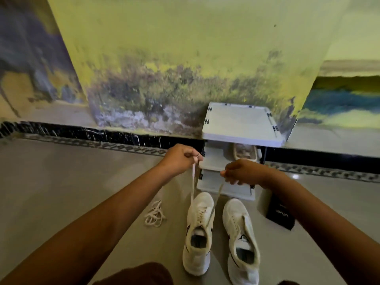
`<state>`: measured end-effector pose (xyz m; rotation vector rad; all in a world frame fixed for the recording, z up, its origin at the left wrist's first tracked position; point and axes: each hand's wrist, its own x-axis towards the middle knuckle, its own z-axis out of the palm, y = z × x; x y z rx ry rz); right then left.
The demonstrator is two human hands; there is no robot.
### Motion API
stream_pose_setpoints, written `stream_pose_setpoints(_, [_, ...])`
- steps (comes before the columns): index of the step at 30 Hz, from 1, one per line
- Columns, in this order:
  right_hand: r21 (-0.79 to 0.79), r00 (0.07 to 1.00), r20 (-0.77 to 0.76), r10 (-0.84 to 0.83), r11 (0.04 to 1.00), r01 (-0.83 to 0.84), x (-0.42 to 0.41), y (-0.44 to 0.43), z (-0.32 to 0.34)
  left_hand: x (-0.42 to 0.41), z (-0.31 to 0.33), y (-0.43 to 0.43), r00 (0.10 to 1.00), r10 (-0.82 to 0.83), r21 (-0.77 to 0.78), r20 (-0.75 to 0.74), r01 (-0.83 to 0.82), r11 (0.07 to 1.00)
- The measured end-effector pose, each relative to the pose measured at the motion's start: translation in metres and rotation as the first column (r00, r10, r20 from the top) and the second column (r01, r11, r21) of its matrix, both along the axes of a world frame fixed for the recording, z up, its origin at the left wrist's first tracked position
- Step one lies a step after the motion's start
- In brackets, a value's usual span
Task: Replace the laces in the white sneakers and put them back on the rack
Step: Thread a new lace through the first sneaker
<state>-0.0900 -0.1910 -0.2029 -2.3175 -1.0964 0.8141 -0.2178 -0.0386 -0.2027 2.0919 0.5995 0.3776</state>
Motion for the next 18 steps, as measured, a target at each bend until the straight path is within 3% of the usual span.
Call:
stream_pose_setpoints(3, [0.240, 0.981, -0.171, -0.092, 0.962, 0.132, -0.006, 0.003, -0.010, 0.004, 0.013, -0.001, 0.996, 0.079, 0.043, 0.030, -0.080, 0.996])
stream_pose_setpoints(5, [0.391, 0.899, -0.418, -0.130, 0.868, 0.307, -0.014, 0.005, -0.020, 0.005, 0.014, -0.003, 0.992, 0.122, 0.053, 0.037, -0.124, 0.991])
stream_pose_setpoints(7, [0.473, 0.842, -0.532, -0.085, 0.795, 0.379, -0.022, 0.005, -0.027, 0.004, 0.012, -0.007, 0.990, 0.128, 0.041, 0.053, -0.130, 0.991])
stream_pose_setpoints(11, [0.579, 0.880, -0.473, -0.045, 0.737, 0.349, -0.027, 0.002, -0.033, 0.001, 0.008, -0.011, 0.991, 0.114, -0.012, 0.076, -0.114, 0.993])
stream_pose_setpoints(18, [0.699, 0.886, -0.447, -0.120, 0.571, 0.430, -0.027, 0.008, -0.023, -0.001, 0.011, -0.018, 0.987, 0.122, -0.105, 0.107, -0.111, 0.988])
